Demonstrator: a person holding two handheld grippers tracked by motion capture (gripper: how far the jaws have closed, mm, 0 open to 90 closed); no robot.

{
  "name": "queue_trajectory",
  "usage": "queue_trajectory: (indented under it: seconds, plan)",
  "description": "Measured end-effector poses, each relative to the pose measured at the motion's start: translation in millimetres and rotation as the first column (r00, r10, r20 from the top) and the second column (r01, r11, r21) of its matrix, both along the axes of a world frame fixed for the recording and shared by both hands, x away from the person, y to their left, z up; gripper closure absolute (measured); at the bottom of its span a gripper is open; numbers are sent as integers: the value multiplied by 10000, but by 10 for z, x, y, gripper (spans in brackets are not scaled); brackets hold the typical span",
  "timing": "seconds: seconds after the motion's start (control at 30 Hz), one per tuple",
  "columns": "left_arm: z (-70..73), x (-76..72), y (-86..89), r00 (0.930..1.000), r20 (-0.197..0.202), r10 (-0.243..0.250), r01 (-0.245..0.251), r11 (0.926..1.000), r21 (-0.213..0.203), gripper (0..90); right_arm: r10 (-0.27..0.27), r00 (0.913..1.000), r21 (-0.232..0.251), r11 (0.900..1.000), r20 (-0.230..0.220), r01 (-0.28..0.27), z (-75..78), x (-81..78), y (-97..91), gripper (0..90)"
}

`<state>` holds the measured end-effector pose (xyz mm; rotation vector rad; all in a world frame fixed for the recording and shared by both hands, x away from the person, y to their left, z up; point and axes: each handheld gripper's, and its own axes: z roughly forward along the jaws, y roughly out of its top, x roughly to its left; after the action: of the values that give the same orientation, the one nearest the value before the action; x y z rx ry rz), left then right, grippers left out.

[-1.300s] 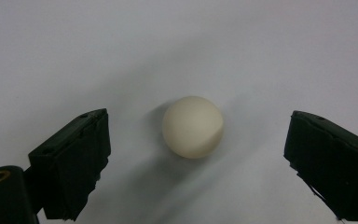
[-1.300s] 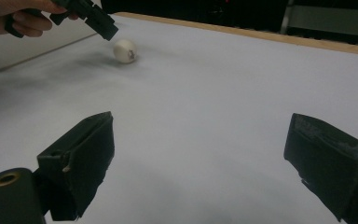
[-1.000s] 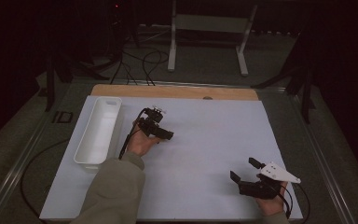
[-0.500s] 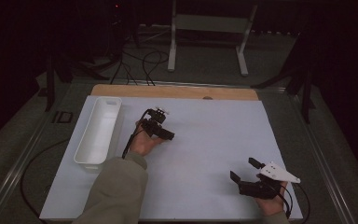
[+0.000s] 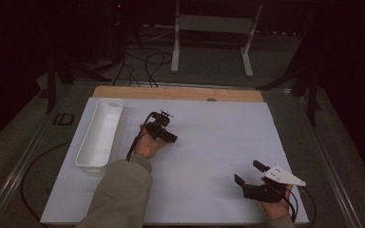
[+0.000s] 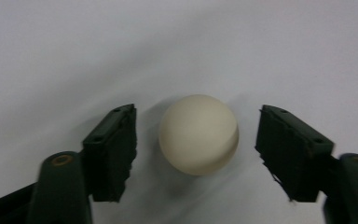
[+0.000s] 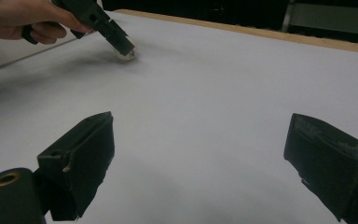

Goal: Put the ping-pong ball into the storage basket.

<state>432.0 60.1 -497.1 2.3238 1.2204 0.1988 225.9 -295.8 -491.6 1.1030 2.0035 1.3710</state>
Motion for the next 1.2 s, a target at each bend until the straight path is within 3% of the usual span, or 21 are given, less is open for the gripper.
queue_trajectory:
  seconds: [0.1,0.37,0.67,1.2]
  plan:
    - [-19,12,-10,10000,-60,5,-5,10000,85,357,-6,10000,13,10000,-11,6,0,1,0,77]
    - [-76,28,-22,9996,-297,24,-28,9999,-146,503,35,10000,22,10000,-62,-35,-8,19,15,78]
    - [-56,13,-14,9998,-180,-30,30,10000,20,513,60,10000,-9,10000,-62,-60,-20,41,21,78]
    - [46,-3,43,9998,-175,-126,124,9999,-67,513,104,9999,-10,9999,-12,-104,-28,67,34,78]
